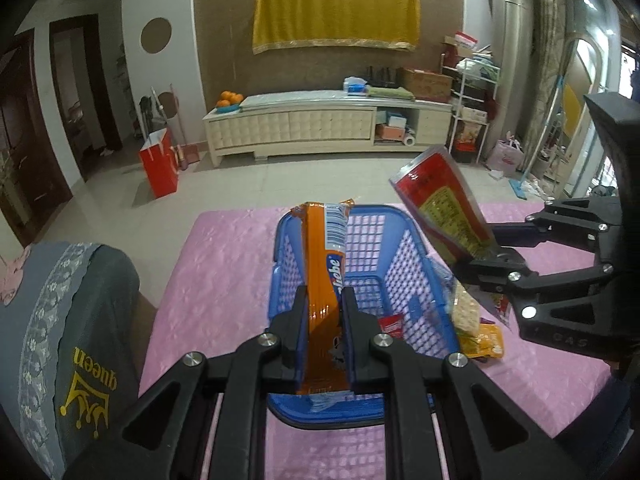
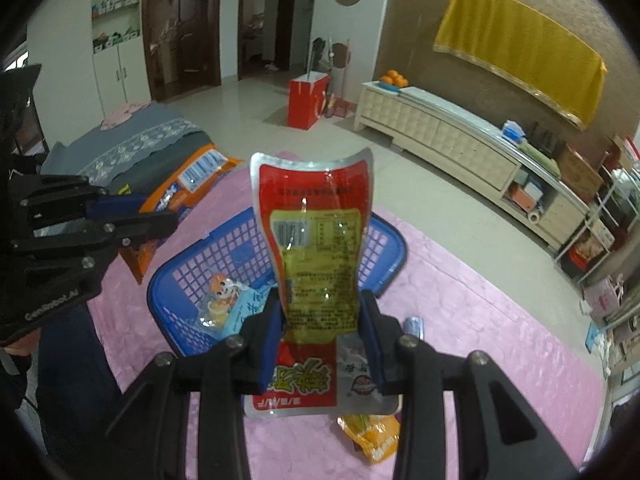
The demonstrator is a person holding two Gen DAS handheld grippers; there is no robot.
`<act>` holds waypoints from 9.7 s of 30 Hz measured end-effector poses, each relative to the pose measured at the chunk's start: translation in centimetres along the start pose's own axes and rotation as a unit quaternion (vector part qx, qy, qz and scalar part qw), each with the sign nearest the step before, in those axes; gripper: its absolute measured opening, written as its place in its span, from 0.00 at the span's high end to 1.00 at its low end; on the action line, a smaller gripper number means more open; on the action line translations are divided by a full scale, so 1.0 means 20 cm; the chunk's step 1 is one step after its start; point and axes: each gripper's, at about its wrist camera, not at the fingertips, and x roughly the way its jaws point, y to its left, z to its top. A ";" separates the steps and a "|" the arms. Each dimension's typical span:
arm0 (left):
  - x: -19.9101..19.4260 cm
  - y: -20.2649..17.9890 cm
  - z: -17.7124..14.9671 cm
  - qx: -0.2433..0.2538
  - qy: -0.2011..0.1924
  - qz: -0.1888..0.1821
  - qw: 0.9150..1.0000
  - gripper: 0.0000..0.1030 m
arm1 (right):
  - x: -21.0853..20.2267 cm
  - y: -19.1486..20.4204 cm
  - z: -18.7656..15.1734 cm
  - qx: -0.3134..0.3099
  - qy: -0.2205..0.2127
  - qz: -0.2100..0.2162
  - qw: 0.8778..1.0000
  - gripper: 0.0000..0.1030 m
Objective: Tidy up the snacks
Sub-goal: 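Carry the orange bar and red pouch over the basket with both grippers, then lower the red pouch into the basket and open the right gripper, then lower the orange bar into the basket and open the left gripper, then reach the left gripper to the cracker pack with green strip and grasp it, then lift the cracker pack with the left gripper while the right gripper reaches to the yellow pouch, then grasp the yellow pouch with the right gripper and lift it, then carry the cracker pack and yellow pouch toward the basket with both grippers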
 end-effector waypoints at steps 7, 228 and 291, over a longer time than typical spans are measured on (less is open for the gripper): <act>0.15 0.08 -0.01 -0.019 0.029 0.004 0.999 0.87 | 0.21 0.04 0.03 -0.032 0.024 0.012 0.999 0.60; 0.41 -0.96 -0.23 0.118 0.072 -0.029 0.990 0.49 | 0.44 -0.44 -0.82 -0.008 0.162 0.093 0.982 0.79; 0.13 -0.82 -0.47 0.048 0.067 -0.072 0.994 0.49 | -0.01 -0.25 -0.87 -0.047 0.115 0.042 0.991 0.87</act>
